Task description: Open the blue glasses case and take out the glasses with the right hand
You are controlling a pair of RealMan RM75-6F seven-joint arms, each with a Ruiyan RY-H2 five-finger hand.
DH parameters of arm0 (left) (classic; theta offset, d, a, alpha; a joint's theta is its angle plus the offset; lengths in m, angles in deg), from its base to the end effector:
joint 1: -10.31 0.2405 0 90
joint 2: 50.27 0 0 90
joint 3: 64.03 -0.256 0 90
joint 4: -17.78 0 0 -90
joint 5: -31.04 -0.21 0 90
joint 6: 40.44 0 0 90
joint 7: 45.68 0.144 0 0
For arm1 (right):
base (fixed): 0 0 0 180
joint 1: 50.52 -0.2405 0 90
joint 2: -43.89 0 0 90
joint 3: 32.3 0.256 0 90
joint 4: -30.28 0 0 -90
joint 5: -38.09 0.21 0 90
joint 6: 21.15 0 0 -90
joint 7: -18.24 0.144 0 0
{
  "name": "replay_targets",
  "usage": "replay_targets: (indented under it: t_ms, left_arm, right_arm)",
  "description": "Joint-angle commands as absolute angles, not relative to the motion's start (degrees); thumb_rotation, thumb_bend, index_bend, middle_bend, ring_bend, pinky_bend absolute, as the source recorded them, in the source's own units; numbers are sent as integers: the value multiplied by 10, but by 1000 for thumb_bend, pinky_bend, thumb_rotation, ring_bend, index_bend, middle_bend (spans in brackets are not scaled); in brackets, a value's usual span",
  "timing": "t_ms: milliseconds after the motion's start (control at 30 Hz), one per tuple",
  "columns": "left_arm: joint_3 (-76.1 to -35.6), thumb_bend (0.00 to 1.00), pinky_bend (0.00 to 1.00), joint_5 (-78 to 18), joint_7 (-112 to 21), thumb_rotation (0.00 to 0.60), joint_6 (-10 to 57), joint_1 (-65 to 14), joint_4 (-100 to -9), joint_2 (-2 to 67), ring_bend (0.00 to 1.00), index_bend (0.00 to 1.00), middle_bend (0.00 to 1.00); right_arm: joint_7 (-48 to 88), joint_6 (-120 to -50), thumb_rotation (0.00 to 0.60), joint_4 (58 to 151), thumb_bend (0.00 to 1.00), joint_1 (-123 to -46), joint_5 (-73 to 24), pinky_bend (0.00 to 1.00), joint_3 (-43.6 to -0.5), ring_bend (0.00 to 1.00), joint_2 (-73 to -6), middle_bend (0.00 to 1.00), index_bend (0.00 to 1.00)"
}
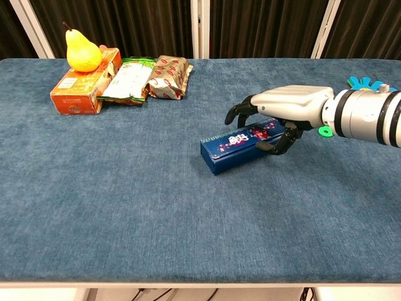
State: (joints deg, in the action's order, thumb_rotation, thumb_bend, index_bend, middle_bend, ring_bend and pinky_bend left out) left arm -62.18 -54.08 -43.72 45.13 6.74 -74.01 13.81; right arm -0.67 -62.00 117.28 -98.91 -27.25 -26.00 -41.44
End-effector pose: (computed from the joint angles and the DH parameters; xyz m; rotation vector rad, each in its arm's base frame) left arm -0.3197 0.1704 0.1599 -1.3775 -0.8952 -0.8437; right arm -0.1334 -0.3306 -0.0382 2.2069 -0.9277 0.7549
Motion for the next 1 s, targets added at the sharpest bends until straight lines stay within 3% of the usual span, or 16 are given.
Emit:
replay_targets:
  t_ms: [33, 333, 467, 633, 767, 867, 1000]
  left_arm:
    - [-622, 283, 512, -541, -438, 600, 451, 67, -740, 138, 458, 563, 577]
    - [-622, 283, 512, -541, -440, 600, 451, 67, -740, 138, 458, 563, 577]
    - [-622, 283, 512, -541, -441, 600, 450, 67, -740, 137, 458, 563, 577]
    - [-622, 283, 512, -541, -440, 600, 450, 67, -740, 137, 458, 563, 577]
    - [-622, 284, 512, -540, -440, 600, 450, 67, -740, 137, 458, 563, 577]
    - [-622, 283, 511, -540, -443, 600, 449, 67, -740, 137, 458, 563, 577]
    - [-622, 283, 511, -540, -443, 600, 448, 66, -739, 136, 458, 563, 576]
  right_arm:
    - [-9, -616, 600, 1168, 500, -995, -267, 0, -260, 0, -419, 261, 196]
    - [-14, -594, 600, 1144, 696, -1024, -236, 0, -250, 45, -435, 316, 260]
    - [-14, -593, 600, 1126, 725, -1035, -213, 0, -241, 46, -444, 317, 262]
    - [-25, -587, 600, 1083, 583, -1061, -170, 0, -225, 42, -469, 275, 243]
    - [-47, -598, 600, 1052, 459, -1080, -127, 0, -215, 0, -490, 140, 58]
    - [-40, -634, 600, 1086, 389, -1070, -151, 0, -213, 0, -481, 63, 0]
    - [-7, -661, 600, 1163, 317, -1043, -216, 0, -227, 0, -440, 54, 0]
